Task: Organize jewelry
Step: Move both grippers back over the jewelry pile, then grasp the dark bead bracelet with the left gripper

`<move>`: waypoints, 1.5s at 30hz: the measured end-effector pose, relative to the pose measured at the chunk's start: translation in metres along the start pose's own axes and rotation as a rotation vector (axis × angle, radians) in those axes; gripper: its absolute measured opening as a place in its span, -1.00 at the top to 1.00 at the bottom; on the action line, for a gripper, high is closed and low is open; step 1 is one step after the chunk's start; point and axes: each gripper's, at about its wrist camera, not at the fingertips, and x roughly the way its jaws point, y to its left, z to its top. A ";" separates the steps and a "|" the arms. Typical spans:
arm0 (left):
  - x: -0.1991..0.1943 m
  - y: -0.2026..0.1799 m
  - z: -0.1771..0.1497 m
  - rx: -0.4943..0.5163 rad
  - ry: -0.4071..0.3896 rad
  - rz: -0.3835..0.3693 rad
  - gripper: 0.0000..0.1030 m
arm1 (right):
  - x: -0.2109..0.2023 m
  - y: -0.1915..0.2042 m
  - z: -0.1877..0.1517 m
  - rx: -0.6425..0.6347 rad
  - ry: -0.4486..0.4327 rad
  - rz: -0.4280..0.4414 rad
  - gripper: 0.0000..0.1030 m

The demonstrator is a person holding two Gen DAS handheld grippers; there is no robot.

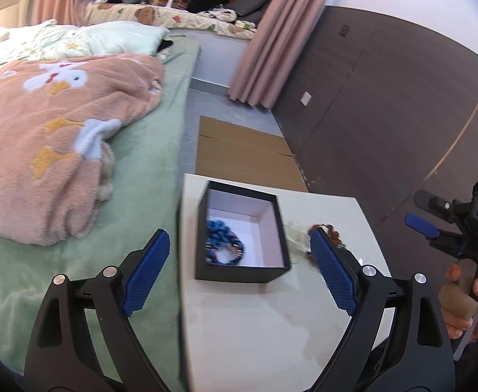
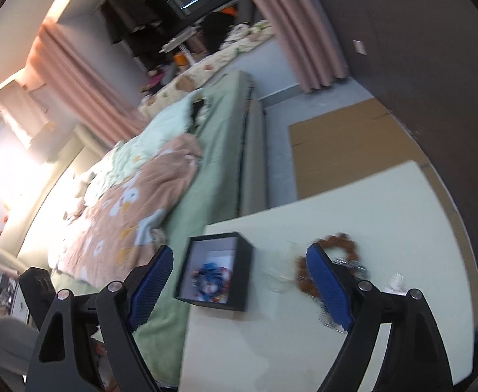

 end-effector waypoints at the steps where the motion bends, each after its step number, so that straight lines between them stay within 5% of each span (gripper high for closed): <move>1: 0.002 -0.004 -0.001 0.005 0.005 -0.006 -0.70 | -0.006 -0.008 -0.002 0.005 -0.005 -0.018 -0.59; 9: 0.020 -0.042 -0.010 0.059 0.047 -0.058 -0.67 | -0.025 -0.054 -0.017 0.071 -0.016 -0.085 -0.32; 20: 0.060 -0.095 -0.042 0.175 0.190 -0.124 0.06 | -0.016 -0.118 -0.051 0.203 -0.018 -0.115 0.03; 29: 0.096 -0.126 -0.055 0.236 0.274 -0.157 0.48 | -0.004 -0.154 -0.072 0.308 0.005 -0.136 0.19; 45: 0.169 -0.160 -0.060 0.293 0.384 -0.126 0.51 | -0.006 -0.175 -0.075 0.347 0.024 -0.147 0.21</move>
